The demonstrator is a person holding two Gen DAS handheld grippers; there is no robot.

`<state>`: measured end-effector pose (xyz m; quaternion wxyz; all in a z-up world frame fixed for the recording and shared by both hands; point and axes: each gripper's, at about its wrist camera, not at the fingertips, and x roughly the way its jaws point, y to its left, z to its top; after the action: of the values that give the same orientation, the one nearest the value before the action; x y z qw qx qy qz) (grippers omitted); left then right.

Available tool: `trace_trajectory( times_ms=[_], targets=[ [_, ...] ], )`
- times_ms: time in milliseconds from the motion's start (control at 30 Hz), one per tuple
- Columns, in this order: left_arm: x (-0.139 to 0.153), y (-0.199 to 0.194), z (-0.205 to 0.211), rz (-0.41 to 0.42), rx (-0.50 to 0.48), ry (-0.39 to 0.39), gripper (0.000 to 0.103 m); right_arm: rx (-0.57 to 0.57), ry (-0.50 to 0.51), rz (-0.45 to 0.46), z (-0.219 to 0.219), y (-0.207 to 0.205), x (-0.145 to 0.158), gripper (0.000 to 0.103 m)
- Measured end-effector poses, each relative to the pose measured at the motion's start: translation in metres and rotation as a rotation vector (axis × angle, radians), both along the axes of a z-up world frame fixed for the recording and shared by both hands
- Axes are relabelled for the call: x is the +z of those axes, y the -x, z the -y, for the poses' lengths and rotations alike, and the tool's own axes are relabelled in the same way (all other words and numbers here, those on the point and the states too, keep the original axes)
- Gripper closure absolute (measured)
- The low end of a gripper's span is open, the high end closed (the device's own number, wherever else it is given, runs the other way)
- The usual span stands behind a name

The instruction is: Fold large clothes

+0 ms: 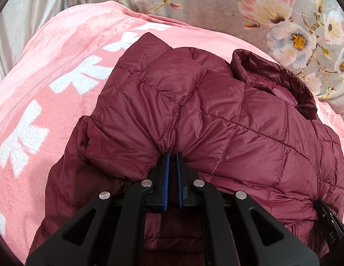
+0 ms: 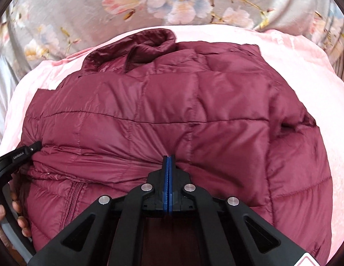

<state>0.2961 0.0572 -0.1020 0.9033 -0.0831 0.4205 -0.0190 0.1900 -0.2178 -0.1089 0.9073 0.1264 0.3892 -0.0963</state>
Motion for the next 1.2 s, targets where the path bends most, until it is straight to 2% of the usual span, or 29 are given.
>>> trace_trajectory(
  times_ms=[267, 433, 533, 633, 700, 800, 900, 1000, 1033, 1100, 1200],
  targets=[
    [0.000, 0.001, 0.003, 0.007, -0.003, -0.017, 0.097, -0.043, -0.065, 0.001, 0.021, 0.018, -0.002, 0.103],
    [0.008, 0.008, -0.003, -0.005, -0.039, -0.011, 0.096, -0.073, -0.024, -0.011, 0.028, 0.041, 0.009, 0.103],
    [0.022, 0.016, -0.011, -0.023, -0.048, 0.014, 0.096, -0.102, -0.004, 0.006, 0.037, 0.058, 0.017, 0.102],
    [0.041, 0.018, -0.019, -0.014, -0.033, 0.080, 0.095, -0.116, -0.052, 0.041, 0.047, 0.064, 0.024, 0.095],
    [0.054, 0.014, -0.019, 0.007, -0.021, 0.103, 0.094, -0.102, -0.082, 0.075, 0.048, 0.057, 0.034, 0.093],
    [0.067, 0.002, -0.013, 0.034, -0.001, 0.089, 0.087, -0.067, -0.042, 0.122, 0.039, 0.036, 0.049, 0.093],
    [0.056, -0.019, -0.019, 0.010, 0.072, 0.052, 0.085, -0.060, 0.021, 0.109, 0.040, 0.013, 0.050, 0.094],
    [0.024, -0.037, -0.038, -0.087, 0.125, 0.062, 0.086, -0.123, 0.134, 0.000, 0.053, -0.007, 0.024, 0.094],
    [0.016, -0.040, -0.041, -0.097, 0.123, 0.069, 0.086, -0.135, 0.145, -0.051, 0.060, -0.009, 0.010, 0.099],
    [0.006, -0.036, -0.040, -0.049, 0.098, 0.037, 0.086, -0.137, 0.044, -0.038, 0.076, -0.003, 0.002, 0.100],
    [0.010, -0.035, -0.031, -0.058, 0.099, -0.023, 0.086, -0.138, -0.011, -0.030, 0.085, 0.000, 0.004, 0.101]
  ],
)
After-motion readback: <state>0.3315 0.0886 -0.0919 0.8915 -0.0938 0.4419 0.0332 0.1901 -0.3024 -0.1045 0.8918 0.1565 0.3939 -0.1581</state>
